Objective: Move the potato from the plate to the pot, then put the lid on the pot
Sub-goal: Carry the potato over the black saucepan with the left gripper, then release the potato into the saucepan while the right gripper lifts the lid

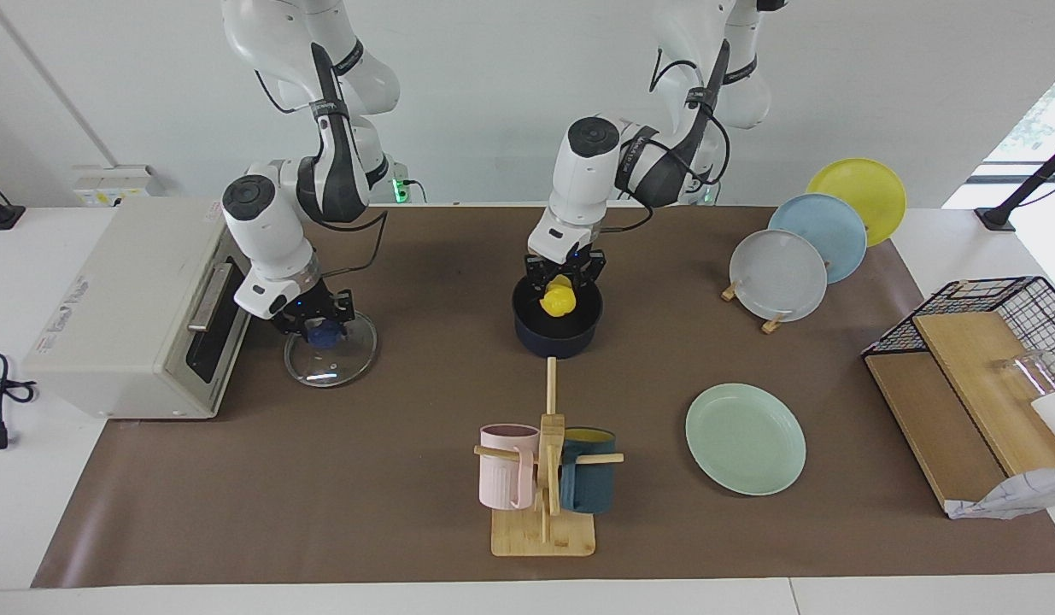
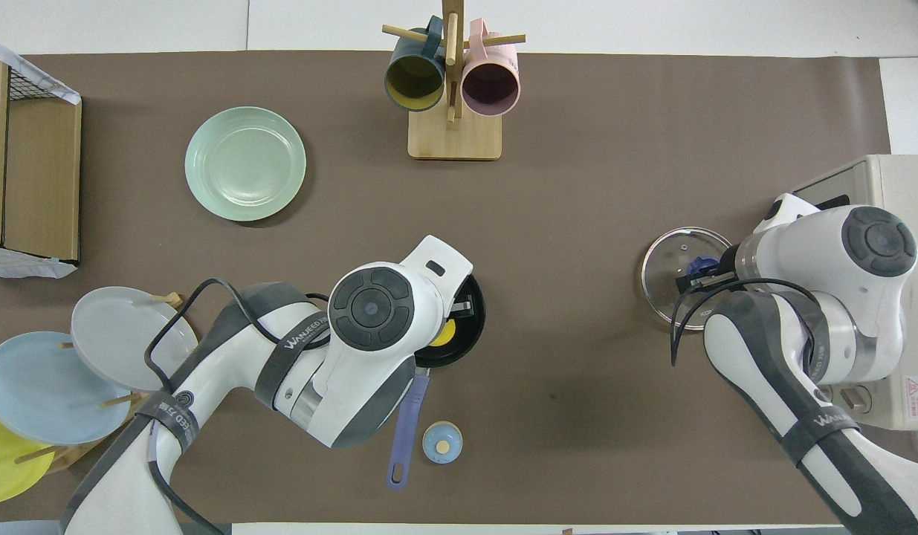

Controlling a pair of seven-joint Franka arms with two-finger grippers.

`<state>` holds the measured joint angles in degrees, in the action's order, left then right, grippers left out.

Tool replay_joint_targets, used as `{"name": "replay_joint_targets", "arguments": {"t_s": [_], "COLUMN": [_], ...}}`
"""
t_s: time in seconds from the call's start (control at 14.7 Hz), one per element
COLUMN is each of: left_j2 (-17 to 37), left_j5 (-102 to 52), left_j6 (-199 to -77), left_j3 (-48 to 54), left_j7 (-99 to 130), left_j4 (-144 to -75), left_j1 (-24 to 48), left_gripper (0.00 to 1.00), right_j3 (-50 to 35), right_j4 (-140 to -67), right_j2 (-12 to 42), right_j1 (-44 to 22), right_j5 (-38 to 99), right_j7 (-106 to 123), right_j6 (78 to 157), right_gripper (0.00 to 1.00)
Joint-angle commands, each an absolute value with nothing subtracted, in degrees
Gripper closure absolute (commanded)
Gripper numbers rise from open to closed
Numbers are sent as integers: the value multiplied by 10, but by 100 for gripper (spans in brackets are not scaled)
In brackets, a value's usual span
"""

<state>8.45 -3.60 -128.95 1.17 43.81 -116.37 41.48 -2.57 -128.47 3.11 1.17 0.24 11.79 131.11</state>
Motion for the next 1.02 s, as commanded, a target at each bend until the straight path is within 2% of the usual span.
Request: {"name": "replay_joint_targets", "arguments": {"t_s": [0.0,0.27,0.95], "left_j2": [78,85,107], "left_j5": [-33,-33,-24], "left_j6": [-1325,-1338,-1372], "left_j3": [1,1,-1], "left_j7": [441,451,461], "left_j4": [-1199,-1215,-1225], "left_j1": [435,442,454], "left_gripper": [100,100,100], "right_j3": [-28,-28,-29], "right_j4": [-1212,-1143,-1097], "right_j2": [40,43,46], "right_j1": [5,-15,-62], "right_j5": [7,7,5], "right_j7": [125,91,26], "right_j6": [1241,1169,1133], "right_gripper": [100,100,100]}}
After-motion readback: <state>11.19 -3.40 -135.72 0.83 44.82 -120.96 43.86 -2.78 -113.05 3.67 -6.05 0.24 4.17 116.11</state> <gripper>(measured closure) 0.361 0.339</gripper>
